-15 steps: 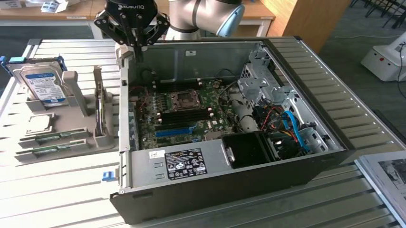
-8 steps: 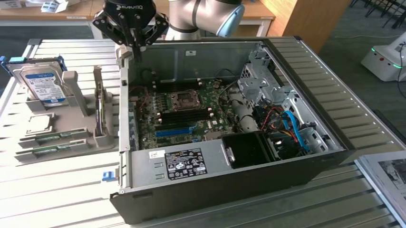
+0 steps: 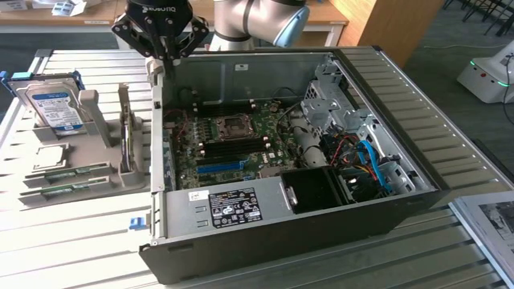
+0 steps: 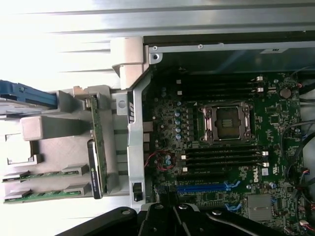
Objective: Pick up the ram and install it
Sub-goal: 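Reach for the ram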
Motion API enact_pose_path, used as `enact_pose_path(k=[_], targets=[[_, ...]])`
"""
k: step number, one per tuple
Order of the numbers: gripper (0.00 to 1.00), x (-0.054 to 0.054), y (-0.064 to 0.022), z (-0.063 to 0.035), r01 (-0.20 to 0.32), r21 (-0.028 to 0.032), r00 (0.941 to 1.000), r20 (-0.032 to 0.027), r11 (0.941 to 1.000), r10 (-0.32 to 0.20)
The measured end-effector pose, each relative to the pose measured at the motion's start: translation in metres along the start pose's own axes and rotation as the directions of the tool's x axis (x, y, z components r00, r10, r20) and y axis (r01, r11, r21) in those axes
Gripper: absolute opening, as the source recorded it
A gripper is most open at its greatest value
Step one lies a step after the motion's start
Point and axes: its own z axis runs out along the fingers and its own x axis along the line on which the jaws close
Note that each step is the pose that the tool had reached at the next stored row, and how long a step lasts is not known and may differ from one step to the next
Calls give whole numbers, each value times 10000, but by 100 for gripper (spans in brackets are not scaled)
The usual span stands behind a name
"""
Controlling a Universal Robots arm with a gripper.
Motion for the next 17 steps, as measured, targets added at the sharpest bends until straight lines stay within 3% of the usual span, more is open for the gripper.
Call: enact_pose_path(k=[17], targets=[[10, 175, -13, 6, 0, 0, 10000, -1, 10000, 0]])
